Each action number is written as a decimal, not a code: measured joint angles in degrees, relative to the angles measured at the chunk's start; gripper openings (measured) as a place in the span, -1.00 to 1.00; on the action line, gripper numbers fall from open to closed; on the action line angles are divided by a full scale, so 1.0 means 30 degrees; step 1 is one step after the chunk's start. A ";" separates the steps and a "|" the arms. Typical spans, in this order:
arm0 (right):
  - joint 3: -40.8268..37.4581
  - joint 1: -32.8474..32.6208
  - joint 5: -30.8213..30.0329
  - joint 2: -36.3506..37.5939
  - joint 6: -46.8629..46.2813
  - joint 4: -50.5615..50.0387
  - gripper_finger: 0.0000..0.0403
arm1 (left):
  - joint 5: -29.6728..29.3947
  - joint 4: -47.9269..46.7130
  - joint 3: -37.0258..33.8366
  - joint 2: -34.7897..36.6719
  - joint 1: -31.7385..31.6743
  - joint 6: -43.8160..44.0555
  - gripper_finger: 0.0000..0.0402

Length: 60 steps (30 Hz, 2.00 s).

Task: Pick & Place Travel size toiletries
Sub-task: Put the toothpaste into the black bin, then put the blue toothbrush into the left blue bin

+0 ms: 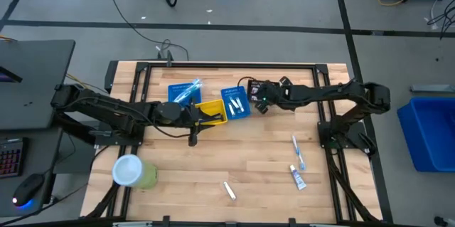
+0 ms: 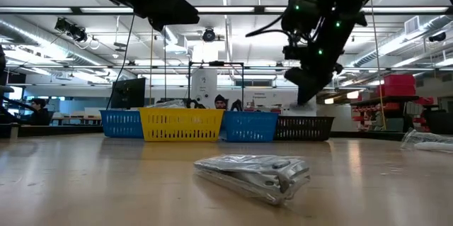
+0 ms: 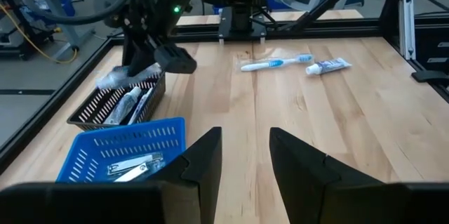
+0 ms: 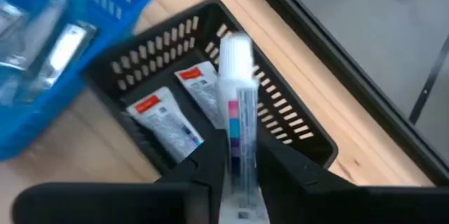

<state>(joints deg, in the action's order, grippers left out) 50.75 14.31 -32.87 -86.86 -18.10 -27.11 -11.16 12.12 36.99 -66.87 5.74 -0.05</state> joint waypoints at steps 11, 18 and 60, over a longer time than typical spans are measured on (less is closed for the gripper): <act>-0.1520 0.1025 0.1189 -0.0040 0.1007 0.2442 -0.06 | 0.0000 -0.0220 0.0000 0.0000 0.0007 0.0902 -0.37; -0.0557 -0.0587 0.2188 -0.0009 0.0486 0.2010 0.00 | 0.0000 -0.0256 0.0000 0.0000 0.0007 0.0909 -0.37; -0.3934 -1.0658 1.2436 0.0173 -2.0832 -0.7593 -0.28 | 0.0003 -0.0348 0.0000 0.0000 0.0003 0.1375 -0.37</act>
<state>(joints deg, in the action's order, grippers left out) 38.95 -17.67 4.44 -86.35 -80.60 -49.89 -11.15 11.08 36.99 -66.87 5.75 4.08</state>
